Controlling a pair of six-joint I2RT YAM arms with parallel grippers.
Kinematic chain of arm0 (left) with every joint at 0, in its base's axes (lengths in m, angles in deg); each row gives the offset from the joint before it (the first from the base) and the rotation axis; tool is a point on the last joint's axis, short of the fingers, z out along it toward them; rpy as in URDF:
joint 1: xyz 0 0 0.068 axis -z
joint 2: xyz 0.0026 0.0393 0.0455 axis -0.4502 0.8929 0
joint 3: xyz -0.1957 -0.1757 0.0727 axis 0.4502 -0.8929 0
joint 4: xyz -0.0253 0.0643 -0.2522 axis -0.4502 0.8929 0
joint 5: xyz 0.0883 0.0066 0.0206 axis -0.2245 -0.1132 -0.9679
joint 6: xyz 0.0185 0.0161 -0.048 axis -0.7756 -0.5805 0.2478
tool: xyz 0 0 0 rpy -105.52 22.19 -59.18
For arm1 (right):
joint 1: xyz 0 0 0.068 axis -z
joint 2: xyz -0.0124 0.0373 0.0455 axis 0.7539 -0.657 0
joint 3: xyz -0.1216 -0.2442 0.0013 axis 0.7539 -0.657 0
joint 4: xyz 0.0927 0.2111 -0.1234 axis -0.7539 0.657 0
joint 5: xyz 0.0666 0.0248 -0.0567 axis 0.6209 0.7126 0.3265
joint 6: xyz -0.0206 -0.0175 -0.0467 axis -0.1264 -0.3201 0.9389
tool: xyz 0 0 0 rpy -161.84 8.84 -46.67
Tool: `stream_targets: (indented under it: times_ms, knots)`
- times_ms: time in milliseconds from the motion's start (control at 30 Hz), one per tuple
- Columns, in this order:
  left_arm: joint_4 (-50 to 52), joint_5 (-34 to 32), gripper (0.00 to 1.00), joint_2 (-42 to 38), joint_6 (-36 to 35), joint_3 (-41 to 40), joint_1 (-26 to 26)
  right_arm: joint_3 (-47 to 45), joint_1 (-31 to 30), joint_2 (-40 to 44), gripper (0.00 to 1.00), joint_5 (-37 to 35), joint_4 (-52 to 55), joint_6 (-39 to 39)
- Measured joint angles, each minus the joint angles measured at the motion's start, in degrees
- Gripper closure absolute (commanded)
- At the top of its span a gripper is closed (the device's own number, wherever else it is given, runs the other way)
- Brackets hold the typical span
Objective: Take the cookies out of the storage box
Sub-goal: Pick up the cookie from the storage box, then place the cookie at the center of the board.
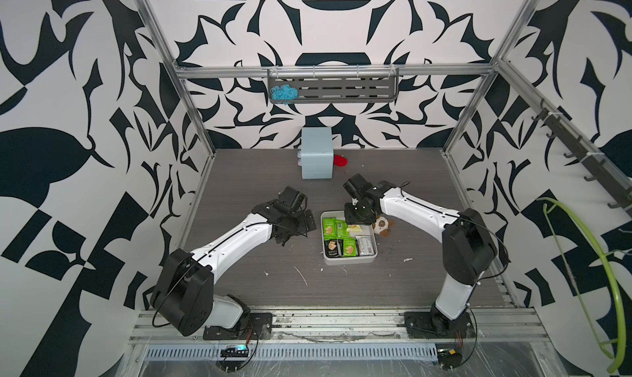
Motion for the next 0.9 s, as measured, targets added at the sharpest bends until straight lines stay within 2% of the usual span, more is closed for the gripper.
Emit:
stream_targets:
  times_ms: [200, 467, 667, 900]
  knots:
    - [0.0, 0.2, 0.01, 2.8, 0.3, 3.6, 2.3, -4.5, 4.3, 8.4, 0.61, 0.0, -0.1, 2.3]
    - [0.0, 0.0, 0.01, 7.2, 0.5, 9.9, 5.9, -13.5, 23.0, 15.6, 0.62, 0.3, 0.4, 7.0]
    - [0.1, 0.0, 0.01, 10.3, 0.5, 13.0, 6.1, -17.0, 31.4, 13.9, 0.63, 0.3, -0.3, 10.8]
    - [0.4, -0.2, 0.01, 11.6, 0.5, 14.6, 6.1, -18.1, 34.6, 6.3, 0.63, 0.5, -3.3, 13.3]
